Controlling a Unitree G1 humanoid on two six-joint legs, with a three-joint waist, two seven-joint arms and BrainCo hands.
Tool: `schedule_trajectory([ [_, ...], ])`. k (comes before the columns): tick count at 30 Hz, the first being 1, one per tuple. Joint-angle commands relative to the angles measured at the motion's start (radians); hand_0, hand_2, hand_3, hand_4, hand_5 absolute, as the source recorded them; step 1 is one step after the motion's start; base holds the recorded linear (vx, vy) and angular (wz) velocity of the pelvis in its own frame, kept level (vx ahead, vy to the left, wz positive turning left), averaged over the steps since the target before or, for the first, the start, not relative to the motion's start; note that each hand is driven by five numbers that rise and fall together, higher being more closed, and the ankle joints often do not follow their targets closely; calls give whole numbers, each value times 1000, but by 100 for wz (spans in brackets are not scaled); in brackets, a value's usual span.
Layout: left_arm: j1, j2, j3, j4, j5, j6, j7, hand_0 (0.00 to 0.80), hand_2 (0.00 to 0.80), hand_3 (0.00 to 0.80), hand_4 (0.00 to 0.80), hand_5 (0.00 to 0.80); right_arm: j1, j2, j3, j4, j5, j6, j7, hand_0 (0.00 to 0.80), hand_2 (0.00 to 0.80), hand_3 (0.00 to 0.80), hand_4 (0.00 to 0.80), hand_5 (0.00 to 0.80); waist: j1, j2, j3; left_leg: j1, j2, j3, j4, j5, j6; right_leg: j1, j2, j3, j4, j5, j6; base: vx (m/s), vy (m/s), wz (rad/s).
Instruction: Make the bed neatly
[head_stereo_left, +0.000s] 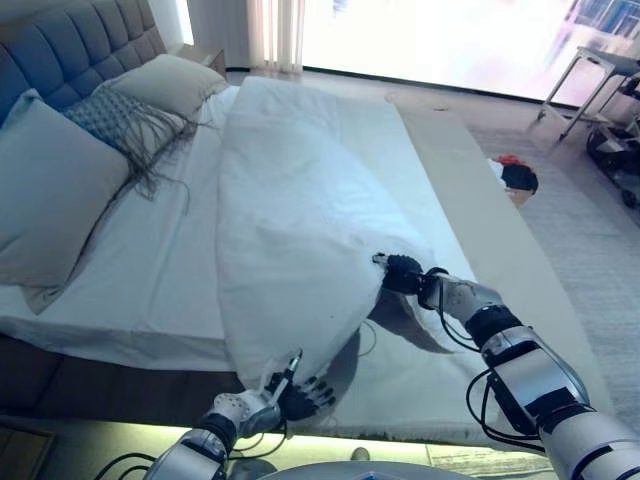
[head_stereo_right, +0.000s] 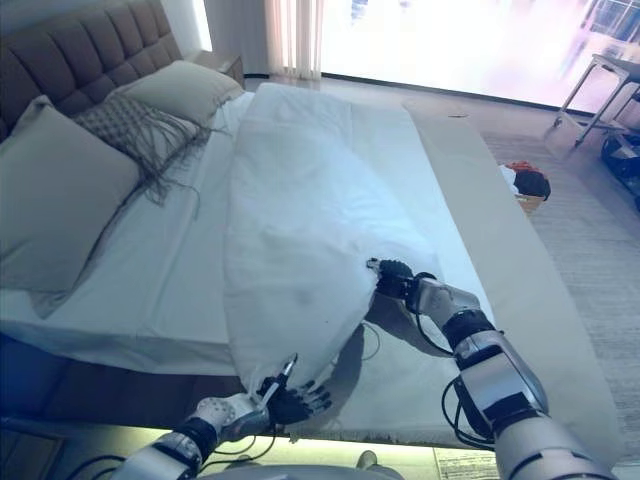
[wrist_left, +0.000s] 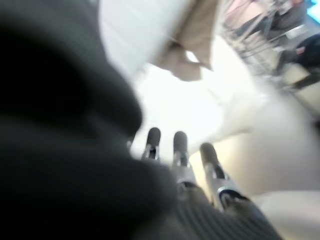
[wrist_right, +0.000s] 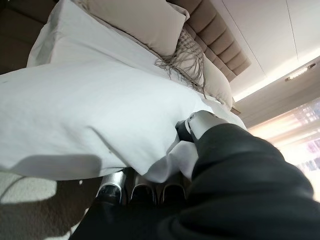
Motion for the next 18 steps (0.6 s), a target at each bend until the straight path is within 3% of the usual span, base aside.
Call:
schedule_trajectory([
  [1, -83, -65, -80, 33, -90, 90, 20, 0, 0, 0, 0, 0, -159, -5, -6, -103, 115, -116, 2, 800, 800, 800, 800, 800, 9, -41, 98, -39, 56, 26, -5, -11, 9, 39, -100, 37, -1, -17, 128, -177, -158, -5],
  [7, -105, -56, -104, -12, -174, 84, 57, 0, 0, 0, 0, 0, -206, 5, 17, -165, 167, -131, -29, 800, 800, 800, 800, 800, -4, -58, 157, -70, 72, 24, -5, 2, 5, 2, -81, 60, -1, -6, 123, -118, -89, -10],
  [9, -124, -63, -121, -42, -248, 47, 46, 0, 0, 0, 0, 0, -209, 8, 25, -175, 175, -131, -25, 800, 800, 800, 800, 800, -12, -58, 164, -72, 74, 25, -5, 4, 4, -2, -78, 67, -1, -4, 121, -36, -26, -19],
  [13, -175, -85, -133, -152, -429, -130, 27, 0, 0, 0, 0, 0, -179, 4, 26, -240, 179, -134, -36, 800, 800, 800, 800, 800, -33, -58, 178, -75, 76, 27, -5, 4, 1, -10, -75, 82, -1, -1, 121, -22, -7, -4],
  [18, -219, -152, -90, -236, -449, -365, -107, 0, 0, 0, 0, 0, -99, 2, 17, -340, 163, -141, -71, 800, 800, 800, 800, 800, -59, -64, 188, -68, 81, 35, -5, 0, -4, -10, -76, 93, -1, -2, 123, -18, -11, -9],
])
